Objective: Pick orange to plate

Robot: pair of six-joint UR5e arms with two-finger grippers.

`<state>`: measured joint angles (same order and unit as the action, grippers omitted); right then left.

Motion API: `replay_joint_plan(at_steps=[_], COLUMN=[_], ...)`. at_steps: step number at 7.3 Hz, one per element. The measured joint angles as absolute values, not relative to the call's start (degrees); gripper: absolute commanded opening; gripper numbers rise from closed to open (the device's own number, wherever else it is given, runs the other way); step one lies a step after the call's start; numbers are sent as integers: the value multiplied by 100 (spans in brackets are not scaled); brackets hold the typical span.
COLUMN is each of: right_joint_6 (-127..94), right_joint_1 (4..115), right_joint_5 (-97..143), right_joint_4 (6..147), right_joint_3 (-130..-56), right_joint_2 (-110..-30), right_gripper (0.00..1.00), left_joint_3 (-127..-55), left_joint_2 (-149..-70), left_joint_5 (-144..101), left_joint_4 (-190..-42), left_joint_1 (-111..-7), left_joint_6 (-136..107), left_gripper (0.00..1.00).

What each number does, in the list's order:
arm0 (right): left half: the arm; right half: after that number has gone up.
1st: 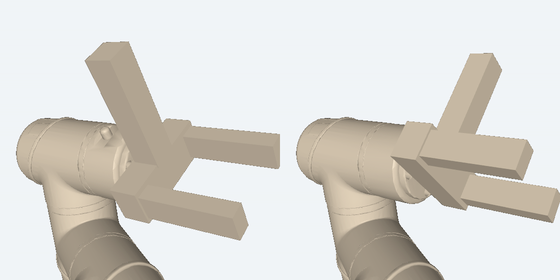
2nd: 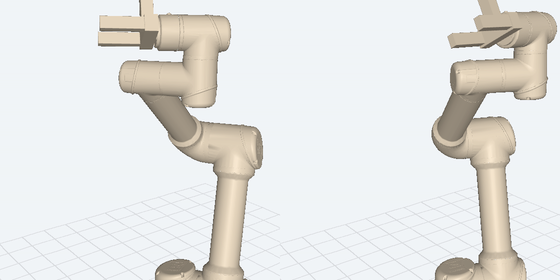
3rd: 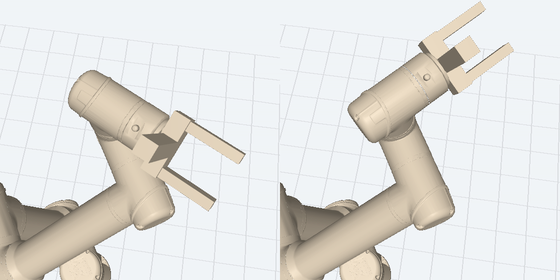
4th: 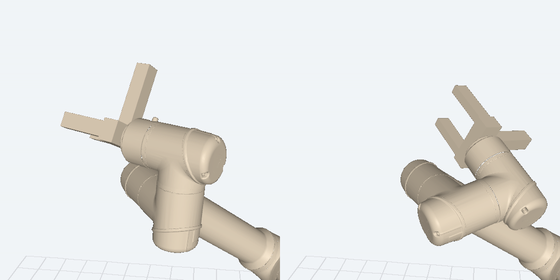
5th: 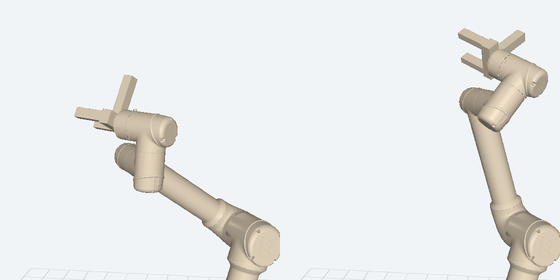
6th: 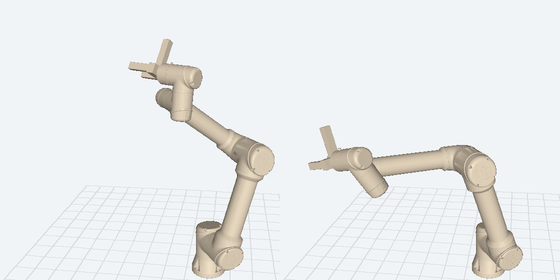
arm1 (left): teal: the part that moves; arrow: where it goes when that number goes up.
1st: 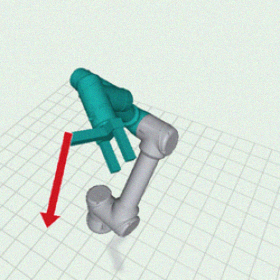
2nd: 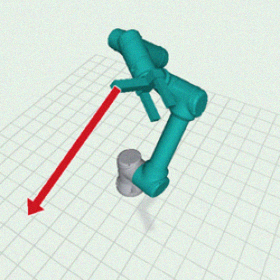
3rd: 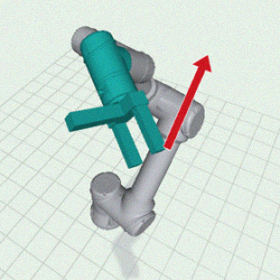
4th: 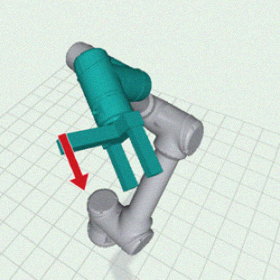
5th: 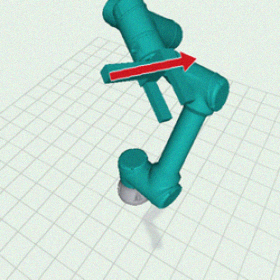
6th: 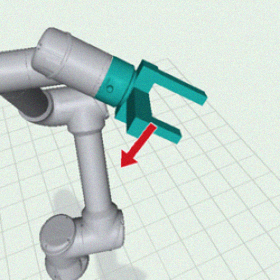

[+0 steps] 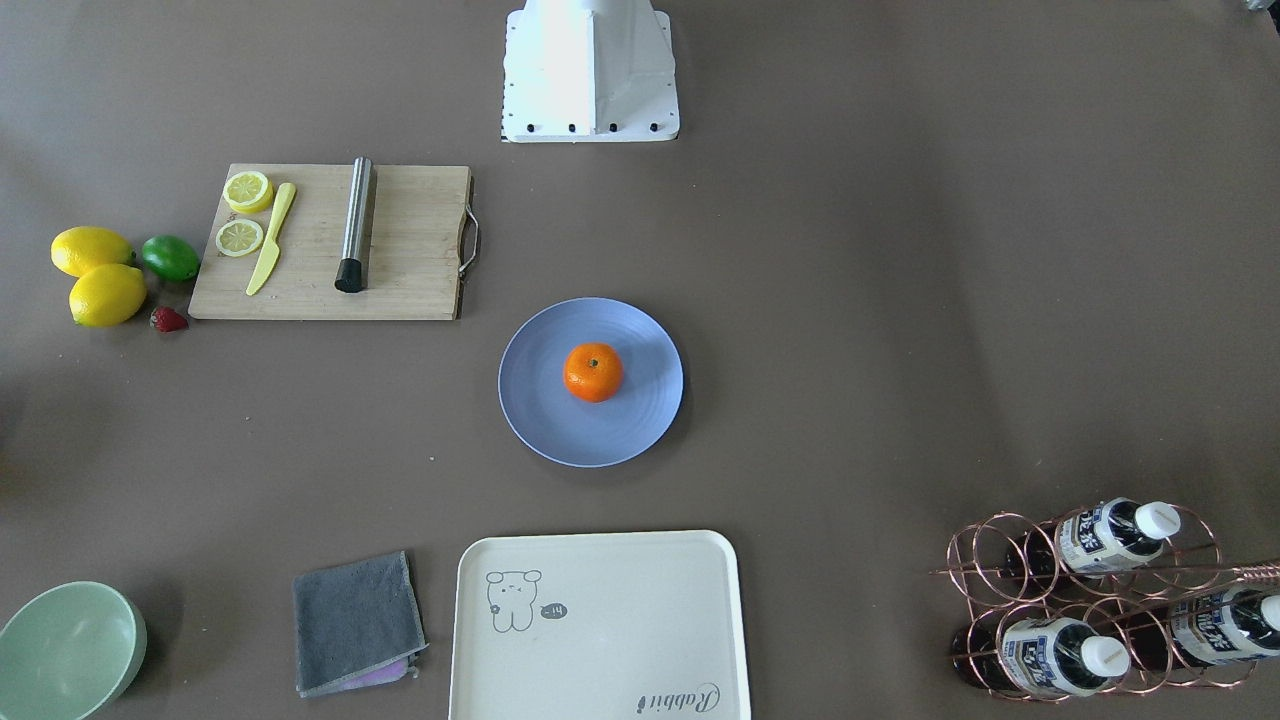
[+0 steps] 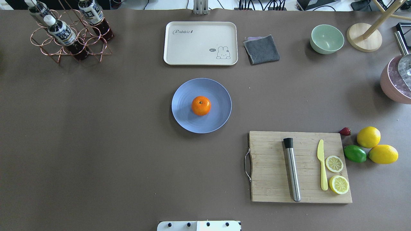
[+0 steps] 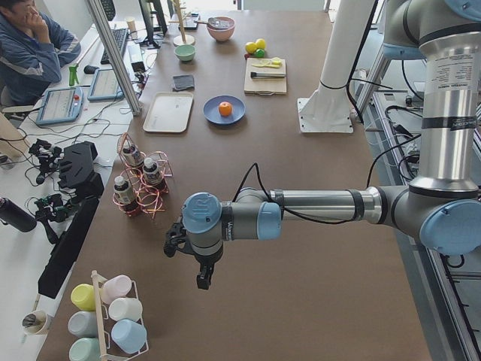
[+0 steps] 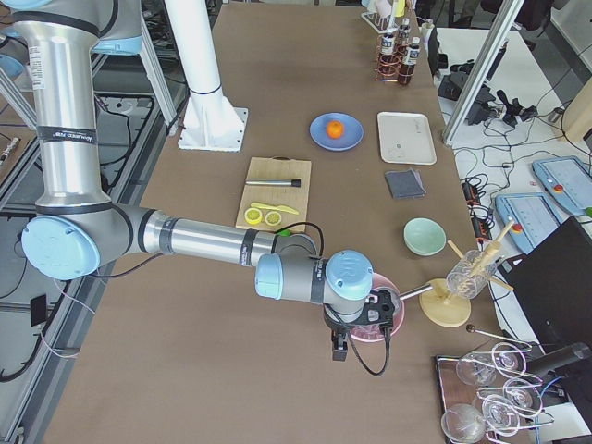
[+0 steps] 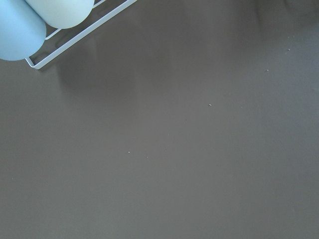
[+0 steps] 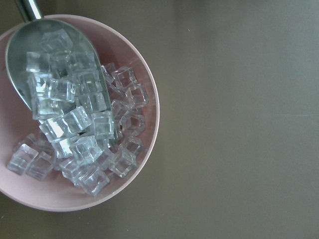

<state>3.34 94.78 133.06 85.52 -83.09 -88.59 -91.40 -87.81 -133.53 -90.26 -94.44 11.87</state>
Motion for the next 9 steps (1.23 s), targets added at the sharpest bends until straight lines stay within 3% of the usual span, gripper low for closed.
replay_joint_plan(at_steps=[9], right_joint_6=[343], right_joint_1=[9475], right_joint_5=[13381], right_joint_4=[8547], right_joint_3=[-8306], right_joint_2=[-8884], right_gripper=[100], left_joint_3=[-9129], left_joint_2=[-8771], left_joint_5=[-13359], left_joint_4=[-9002], left_joint_1=[-9452], left_joint_6=[1186], left_gripper=[98])
